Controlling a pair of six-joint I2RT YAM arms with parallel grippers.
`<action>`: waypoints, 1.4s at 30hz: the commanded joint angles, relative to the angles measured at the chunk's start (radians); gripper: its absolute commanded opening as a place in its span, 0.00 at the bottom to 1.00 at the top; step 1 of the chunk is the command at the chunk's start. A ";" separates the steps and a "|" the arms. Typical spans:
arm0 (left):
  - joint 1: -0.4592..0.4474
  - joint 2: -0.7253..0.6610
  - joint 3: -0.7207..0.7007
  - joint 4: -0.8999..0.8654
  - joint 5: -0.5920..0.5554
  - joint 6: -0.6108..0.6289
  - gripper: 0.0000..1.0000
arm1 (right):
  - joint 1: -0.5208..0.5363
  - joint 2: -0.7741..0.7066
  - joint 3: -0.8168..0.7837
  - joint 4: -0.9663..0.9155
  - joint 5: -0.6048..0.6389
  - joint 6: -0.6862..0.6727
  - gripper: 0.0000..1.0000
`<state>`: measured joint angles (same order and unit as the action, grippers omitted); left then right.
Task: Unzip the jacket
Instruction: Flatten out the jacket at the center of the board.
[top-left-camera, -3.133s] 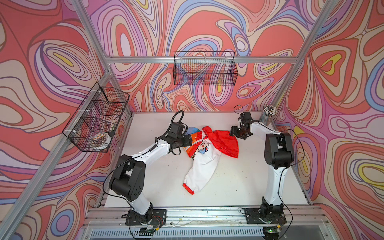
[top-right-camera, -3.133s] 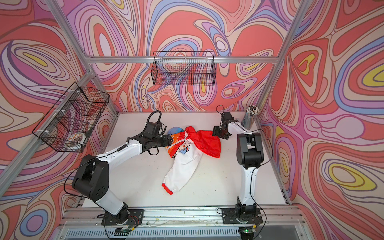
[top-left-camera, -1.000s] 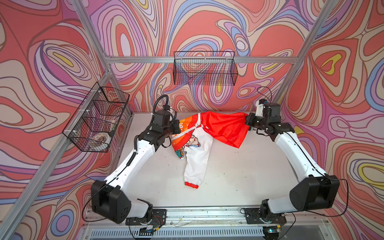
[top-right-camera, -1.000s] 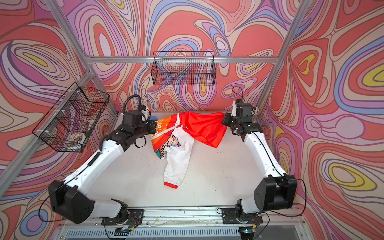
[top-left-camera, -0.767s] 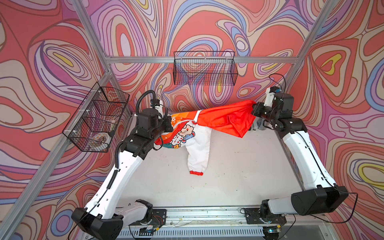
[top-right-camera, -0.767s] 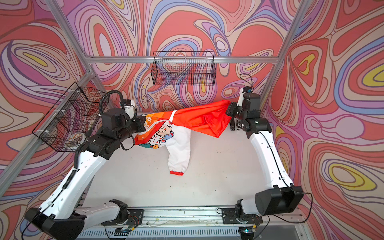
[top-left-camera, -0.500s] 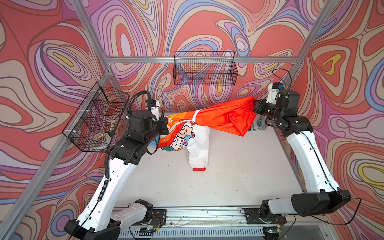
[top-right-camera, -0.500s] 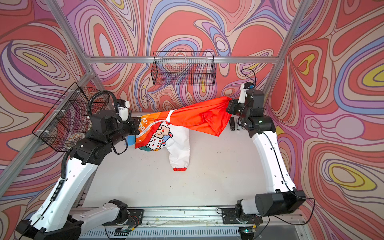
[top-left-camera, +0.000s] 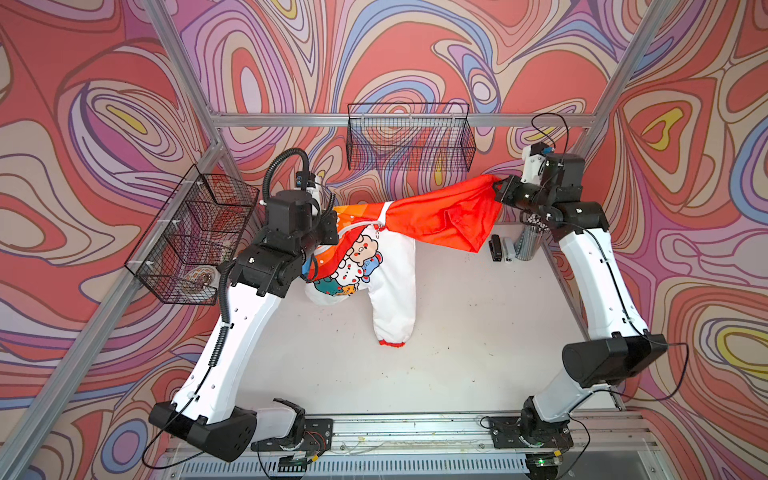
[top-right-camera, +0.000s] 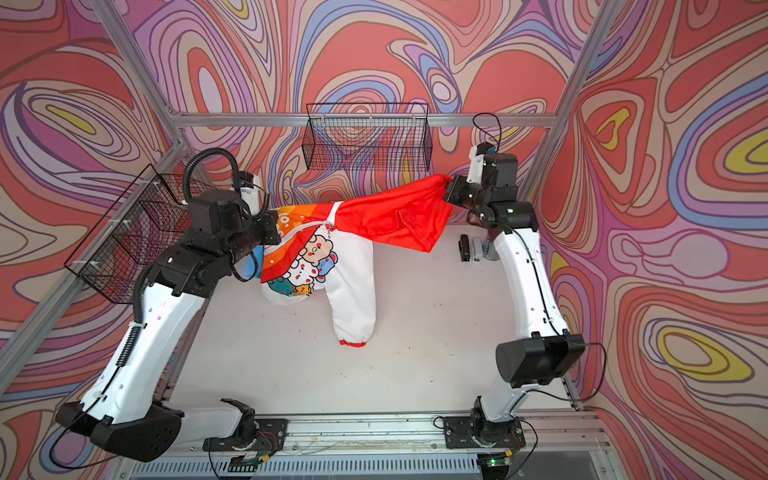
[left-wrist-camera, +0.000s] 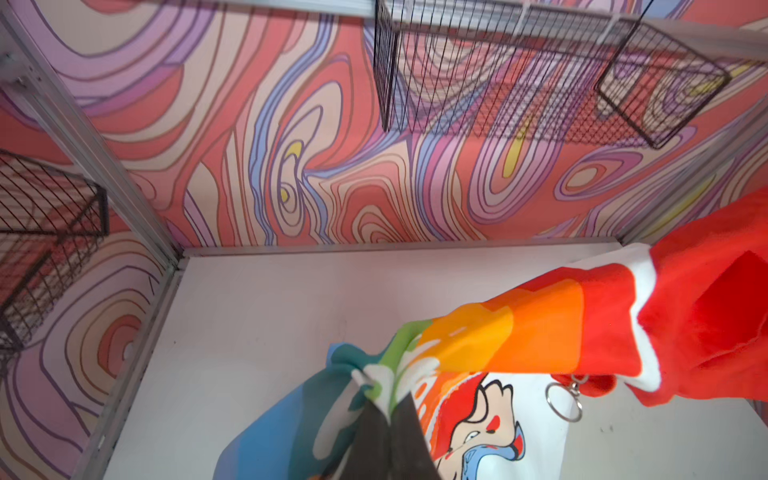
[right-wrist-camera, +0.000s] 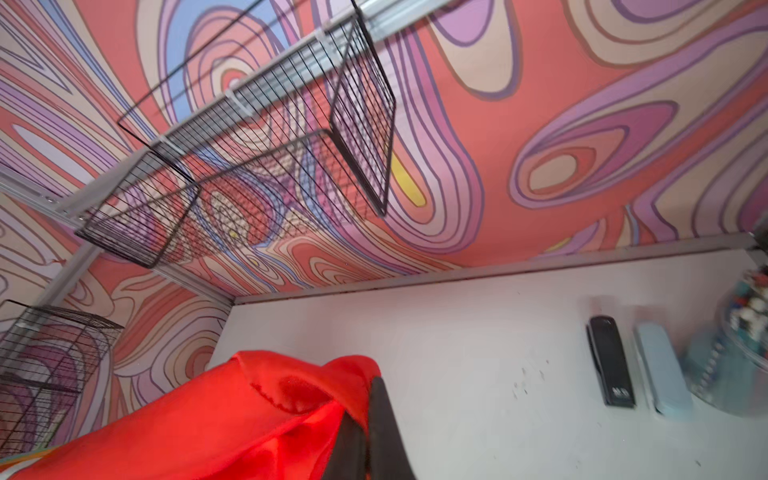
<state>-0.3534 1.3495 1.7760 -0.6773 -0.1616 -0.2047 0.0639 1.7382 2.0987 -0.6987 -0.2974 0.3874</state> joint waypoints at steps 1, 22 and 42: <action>0.004 -0.012 0.100 -0.013 -0.024 0.033 0.00 | -0.007 0.027 0.125 -0.018 -0.076 0.042 0.00; -0.394 -0.273 -0.736 0.174 0.029 -0.108 0.68 | -0.008 -0.465 -1.075 0.117 0.176 0.039 0.00; 0.021 -0.079 -0.860 0.241 0.204 -0.336 0.61 | -0.009 -0.536 -1.258 0.129 0.090 0.066 0.00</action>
<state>-0.3923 1.2945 0.9710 -0.4854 -0.0566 -0.4774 0.0589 1.2060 0.8188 -0.5568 -0.1856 0.4755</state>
